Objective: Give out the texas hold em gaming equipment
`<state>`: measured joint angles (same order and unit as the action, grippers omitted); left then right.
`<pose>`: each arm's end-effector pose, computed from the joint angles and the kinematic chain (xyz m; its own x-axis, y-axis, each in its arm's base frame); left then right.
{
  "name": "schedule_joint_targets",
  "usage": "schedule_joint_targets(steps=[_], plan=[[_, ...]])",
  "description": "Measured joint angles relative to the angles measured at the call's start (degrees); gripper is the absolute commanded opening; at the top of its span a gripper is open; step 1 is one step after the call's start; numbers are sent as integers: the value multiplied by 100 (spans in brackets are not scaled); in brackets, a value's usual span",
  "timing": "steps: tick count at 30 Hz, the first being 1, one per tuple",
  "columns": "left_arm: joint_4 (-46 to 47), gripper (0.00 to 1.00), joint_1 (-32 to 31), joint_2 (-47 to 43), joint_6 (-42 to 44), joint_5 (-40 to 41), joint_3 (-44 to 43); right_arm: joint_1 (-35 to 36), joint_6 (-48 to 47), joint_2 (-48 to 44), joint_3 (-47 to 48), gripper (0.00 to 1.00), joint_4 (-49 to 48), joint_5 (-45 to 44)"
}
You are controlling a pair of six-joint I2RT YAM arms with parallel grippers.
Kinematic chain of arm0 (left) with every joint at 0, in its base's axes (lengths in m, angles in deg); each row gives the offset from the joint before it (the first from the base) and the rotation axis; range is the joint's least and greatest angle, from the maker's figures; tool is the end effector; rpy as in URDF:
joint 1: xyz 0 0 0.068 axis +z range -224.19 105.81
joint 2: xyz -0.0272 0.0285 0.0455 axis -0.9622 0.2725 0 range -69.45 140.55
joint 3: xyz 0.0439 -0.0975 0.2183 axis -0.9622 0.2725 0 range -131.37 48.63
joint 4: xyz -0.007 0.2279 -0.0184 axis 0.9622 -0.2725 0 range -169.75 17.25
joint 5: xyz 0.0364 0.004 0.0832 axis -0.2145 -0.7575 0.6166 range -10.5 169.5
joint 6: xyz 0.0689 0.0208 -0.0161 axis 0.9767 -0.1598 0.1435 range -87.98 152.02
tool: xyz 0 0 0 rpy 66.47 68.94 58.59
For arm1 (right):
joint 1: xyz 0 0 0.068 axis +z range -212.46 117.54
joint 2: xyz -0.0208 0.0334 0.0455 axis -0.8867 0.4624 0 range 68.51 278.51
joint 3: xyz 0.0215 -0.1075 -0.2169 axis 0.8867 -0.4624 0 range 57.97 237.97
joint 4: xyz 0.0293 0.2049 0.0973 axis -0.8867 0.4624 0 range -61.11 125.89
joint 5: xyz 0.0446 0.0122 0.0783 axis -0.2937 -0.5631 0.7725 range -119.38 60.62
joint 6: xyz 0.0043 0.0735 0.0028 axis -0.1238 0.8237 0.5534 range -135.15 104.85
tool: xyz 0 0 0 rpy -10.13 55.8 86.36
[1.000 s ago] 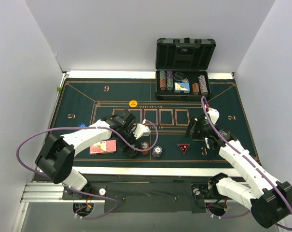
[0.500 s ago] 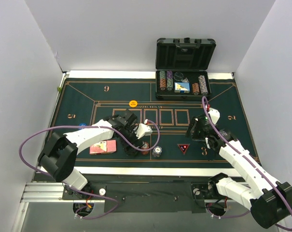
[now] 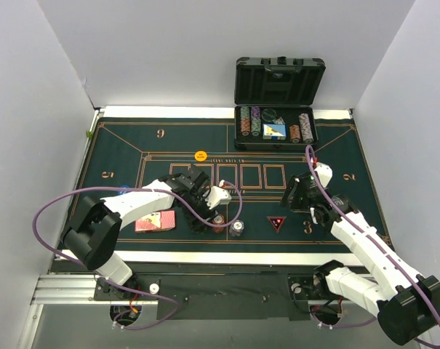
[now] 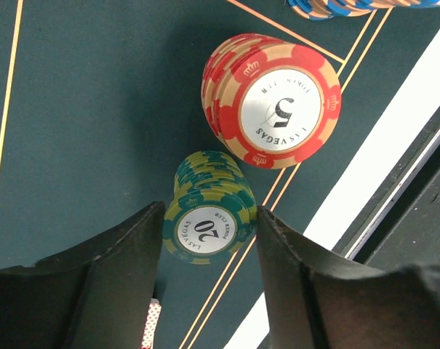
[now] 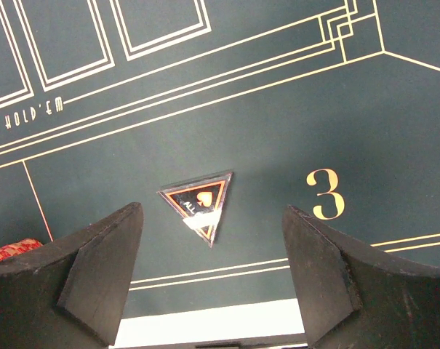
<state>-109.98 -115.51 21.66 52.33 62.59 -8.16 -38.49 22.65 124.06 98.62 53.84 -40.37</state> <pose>0.1937 -0.1941 0.1518 -0.4248 0.8157 -0.3926 0.9046 0.3994 -0.1489 0.1962 0.0743 0.2236 -0.6252 0.3805 -0.6814 0.1494 0.9153 0.3741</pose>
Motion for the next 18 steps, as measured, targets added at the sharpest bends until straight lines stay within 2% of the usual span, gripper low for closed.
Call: schedule_joint_targets(steps=[5,10,13,16,18], plan=[[17,44,0,-2,11,17,0,0,0,0,0,72,2,4],[-35,41,0,-35,26,28,0,-4,0,0,-4,71,2,9],[-83,35,0,-101,26,33,-2,-4,2,0,-22,71,4,9],[-111,18,0,-160,26,33,-4,-15,4,0,-55,70,7,9],[-151,11,0,-168,22,35,-20,-39,4,0,-81,70,13,9]])
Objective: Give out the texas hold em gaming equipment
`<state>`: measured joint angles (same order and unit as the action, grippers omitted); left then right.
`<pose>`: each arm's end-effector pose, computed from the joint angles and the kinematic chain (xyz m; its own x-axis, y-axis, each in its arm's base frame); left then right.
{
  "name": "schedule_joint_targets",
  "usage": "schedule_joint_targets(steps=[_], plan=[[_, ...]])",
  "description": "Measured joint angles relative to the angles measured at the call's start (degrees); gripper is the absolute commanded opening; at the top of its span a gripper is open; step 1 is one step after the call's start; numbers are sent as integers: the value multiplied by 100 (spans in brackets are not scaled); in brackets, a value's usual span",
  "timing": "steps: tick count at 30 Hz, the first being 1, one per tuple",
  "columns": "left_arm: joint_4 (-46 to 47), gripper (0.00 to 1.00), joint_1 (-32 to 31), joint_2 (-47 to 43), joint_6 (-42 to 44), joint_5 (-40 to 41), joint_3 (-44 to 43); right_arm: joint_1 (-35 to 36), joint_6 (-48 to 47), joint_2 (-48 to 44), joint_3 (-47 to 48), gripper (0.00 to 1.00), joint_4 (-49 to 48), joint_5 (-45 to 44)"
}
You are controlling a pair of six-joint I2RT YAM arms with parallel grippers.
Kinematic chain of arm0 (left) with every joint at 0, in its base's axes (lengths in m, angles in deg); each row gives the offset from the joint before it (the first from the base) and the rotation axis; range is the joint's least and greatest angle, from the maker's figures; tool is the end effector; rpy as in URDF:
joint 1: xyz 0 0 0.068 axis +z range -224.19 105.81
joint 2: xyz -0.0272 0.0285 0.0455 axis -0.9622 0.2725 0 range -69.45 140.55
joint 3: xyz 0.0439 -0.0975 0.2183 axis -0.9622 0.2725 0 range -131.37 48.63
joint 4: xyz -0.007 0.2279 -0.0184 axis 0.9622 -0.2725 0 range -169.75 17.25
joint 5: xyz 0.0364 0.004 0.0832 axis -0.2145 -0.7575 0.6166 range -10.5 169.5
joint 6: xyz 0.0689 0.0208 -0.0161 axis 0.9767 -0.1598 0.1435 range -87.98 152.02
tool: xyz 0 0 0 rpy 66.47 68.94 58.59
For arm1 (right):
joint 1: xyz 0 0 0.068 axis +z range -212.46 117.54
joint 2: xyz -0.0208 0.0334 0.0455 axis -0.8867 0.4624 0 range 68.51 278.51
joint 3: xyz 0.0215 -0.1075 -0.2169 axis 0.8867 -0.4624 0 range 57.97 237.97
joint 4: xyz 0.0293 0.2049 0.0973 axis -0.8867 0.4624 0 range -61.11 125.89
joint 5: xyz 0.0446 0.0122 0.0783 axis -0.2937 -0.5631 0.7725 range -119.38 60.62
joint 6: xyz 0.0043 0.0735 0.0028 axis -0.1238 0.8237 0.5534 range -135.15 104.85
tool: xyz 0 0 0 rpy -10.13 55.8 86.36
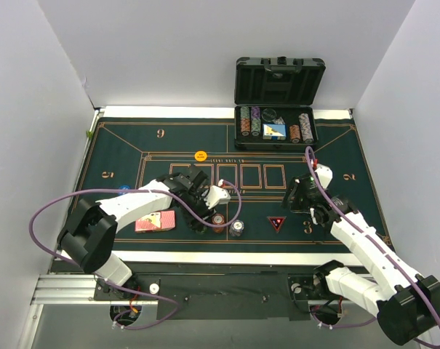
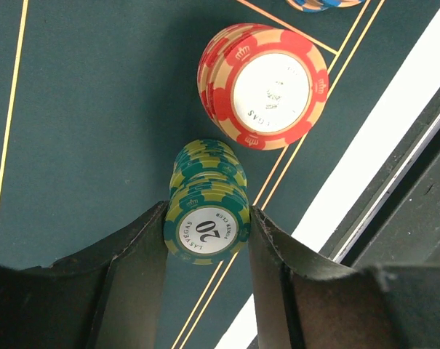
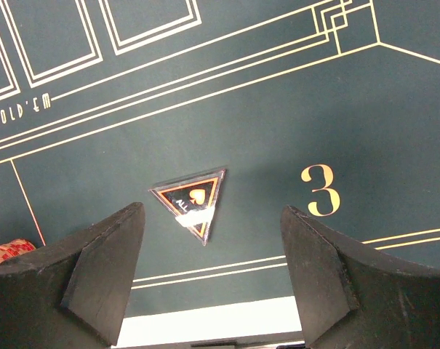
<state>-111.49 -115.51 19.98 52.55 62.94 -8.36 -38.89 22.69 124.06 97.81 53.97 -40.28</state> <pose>0.1911 -0.1913 0.1588 -0.4194 0.8165 -0.3968 0.9067 0.3980 -0.1395 0.1954 0.0725 0.2188 -0.6333 0.3810 -0.6736 0.1609 0.9162 0.3669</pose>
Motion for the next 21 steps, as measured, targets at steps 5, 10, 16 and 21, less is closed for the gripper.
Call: schedule_joint_targets(steps=[5,10,16,21], plan=[[-232,8,92,-39,-11,9,-236,-15,0,-11,-9,70,7,0],[-601,5,850,105,42,-98,-1366,-46,0,-48,-9,70,7,0],[-634,5,1596,1154,153,24,-2970,-90,2,-72,-9,70,7,2],[-745,4,1751,2173,173,175,-3582,-162,2,-72,-9,70,11,4]])
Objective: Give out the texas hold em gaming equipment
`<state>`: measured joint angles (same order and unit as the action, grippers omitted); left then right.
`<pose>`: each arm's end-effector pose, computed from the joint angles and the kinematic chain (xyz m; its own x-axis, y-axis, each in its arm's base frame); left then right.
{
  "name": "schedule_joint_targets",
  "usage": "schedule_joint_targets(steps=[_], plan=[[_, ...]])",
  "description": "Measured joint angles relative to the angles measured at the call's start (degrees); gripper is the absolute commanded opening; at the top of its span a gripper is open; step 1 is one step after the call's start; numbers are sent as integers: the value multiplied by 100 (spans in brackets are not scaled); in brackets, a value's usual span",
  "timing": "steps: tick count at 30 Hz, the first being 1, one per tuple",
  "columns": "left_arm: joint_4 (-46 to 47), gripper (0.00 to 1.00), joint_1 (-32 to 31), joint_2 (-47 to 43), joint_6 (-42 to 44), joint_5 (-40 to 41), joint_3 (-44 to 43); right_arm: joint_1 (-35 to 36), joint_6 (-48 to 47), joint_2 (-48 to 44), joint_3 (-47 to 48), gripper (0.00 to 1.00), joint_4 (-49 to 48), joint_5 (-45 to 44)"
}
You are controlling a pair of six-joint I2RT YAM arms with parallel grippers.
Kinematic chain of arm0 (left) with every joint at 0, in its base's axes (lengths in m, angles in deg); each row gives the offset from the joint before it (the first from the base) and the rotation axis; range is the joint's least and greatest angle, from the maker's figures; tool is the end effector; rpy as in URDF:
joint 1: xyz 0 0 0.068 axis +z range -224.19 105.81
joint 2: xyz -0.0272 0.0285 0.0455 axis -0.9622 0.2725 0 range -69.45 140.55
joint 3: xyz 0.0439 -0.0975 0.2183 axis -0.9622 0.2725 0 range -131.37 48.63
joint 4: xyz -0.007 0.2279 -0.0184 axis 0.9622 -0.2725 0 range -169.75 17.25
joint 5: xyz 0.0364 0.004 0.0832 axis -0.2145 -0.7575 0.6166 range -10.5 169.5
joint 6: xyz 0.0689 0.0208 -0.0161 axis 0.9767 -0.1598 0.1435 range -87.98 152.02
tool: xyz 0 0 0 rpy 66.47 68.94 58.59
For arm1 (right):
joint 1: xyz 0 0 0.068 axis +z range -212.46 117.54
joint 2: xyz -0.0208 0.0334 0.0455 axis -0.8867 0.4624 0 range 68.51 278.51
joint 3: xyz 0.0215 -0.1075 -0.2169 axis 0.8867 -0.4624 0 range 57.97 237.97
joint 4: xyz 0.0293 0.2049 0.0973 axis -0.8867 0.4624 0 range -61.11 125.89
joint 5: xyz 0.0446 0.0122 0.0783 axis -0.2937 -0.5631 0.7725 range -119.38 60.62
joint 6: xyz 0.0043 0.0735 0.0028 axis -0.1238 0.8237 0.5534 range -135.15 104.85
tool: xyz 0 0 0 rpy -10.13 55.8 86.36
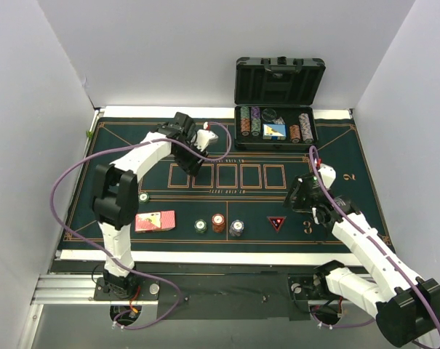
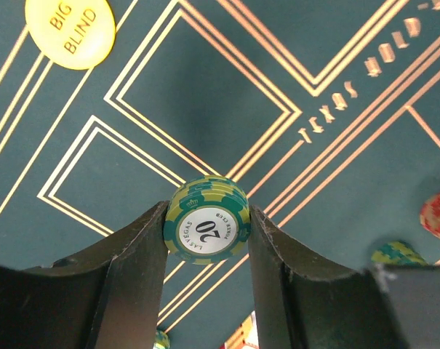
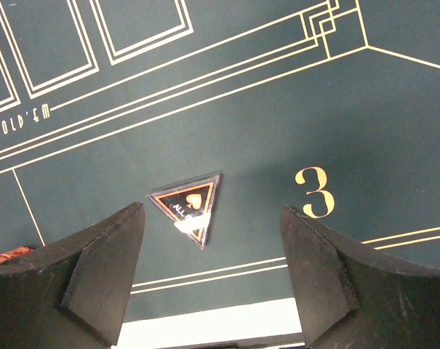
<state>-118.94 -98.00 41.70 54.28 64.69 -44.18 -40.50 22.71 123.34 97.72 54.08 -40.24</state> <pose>0.3409 -0.1676 0.2013 -0.5784 0.6556 -0.4854 0.7673 0.6393 -0.0506 0.1958 0.0664 0.2205 -0.6170 0.4012 -0.6771 0.1832 0.9099 0.3722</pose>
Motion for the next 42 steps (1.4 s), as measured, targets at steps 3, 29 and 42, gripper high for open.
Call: schedule_joint_targets(steps=[3,29,42], plan=[[-61,9,105,494,-2,98,-155,-31,-2,0,0,70,4,24],[216,51,424,1456,-70,586,-787,-66,26,-70,-164,70,7,278],[588,93,468,1110,-68,664,-114,-66,55,-72,-181,70,7,313]])
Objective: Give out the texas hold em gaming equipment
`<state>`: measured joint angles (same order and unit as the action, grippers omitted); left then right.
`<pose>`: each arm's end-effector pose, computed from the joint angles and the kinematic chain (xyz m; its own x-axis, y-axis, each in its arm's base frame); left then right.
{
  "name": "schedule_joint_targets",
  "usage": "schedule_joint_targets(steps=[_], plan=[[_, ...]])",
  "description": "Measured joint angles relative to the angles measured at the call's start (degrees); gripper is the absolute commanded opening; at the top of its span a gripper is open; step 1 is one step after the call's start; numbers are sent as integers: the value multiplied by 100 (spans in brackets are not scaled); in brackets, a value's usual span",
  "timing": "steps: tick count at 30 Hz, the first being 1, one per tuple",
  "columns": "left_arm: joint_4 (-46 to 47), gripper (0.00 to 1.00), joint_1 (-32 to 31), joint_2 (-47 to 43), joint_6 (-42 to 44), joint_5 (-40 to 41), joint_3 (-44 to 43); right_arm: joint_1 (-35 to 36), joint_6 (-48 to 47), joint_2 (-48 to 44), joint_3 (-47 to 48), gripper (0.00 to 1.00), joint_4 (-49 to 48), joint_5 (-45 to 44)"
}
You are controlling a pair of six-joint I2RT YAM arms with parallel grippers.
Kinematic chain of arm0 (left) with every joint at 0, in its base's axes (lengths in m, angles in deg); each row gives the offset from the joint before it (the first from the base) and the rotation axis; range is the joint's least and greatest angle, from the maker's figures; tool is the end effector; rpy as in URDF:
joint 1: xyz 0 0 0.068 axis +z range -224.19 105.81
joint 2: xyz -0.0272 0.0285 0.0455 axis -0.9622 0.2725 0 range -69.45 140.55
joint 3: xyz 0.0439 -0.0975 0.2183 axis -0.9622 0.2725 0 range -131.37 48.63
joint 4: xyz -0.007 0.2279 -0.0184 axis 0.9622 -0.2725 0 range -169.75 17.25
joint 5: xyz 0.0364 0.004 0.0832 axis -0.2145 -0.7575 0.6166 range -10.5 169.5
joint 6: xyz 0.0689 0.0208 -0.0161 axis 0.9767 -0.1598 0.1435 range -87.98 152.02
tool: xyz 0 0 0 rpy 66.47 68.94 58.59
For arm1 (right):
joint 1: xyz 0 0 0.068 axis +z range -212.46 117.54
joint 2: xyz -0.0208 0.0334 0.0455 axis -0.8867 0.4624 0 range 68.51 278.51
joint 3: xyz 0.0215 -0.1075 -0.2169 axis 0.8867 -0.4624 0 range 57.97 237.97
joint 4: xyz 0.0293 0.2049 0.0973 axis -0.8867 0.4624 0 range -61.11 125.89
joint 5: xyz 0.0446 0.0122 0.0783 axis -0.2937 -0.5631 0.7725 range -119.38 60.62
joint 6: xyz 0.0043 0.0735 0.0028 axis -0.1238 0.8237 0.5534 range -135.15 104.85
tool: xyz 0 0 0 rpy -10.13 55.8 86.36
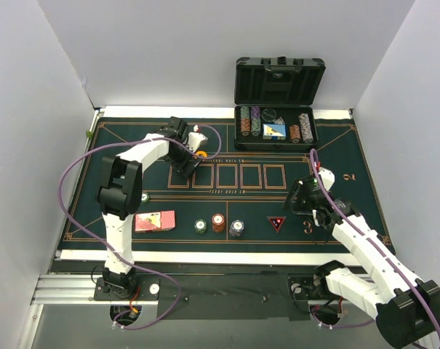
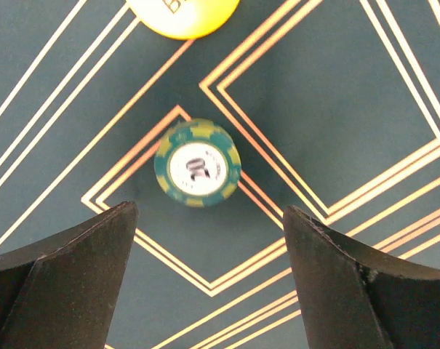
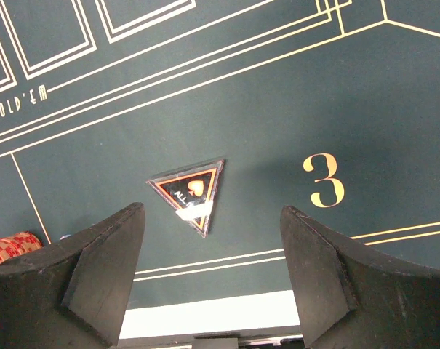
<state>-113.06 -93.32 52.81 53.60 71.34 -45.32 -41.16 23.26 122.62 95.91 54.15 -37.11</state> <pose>0.3815 -0.1416 0.1383 -0.6807 0.6216 -0.3876 0.6708 0.7416 0.0112 0.1919 0.0659 0.2122 -0.6484 0.4080 -0.6427 0.1746 0.9014 0.3961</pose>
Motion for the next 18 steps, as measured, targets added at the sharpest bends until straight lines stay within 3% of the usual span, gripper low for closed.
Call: schedule_joint_targets(steps=[6,11,15,18], plan=[[-197,94,48,-1023,57,-273,457,0,11,-109,0,71,4,20],[-533,95,-140,-2387,260,-673,962,0,9,-114,0,71,4,24],[-533,95,-975,-3373,433,-708,2258,0,11,-114,0,72,4,28],[-540,95,-1589,-3491,463,-774,3108,0,13,-114,0,72,7,31]])
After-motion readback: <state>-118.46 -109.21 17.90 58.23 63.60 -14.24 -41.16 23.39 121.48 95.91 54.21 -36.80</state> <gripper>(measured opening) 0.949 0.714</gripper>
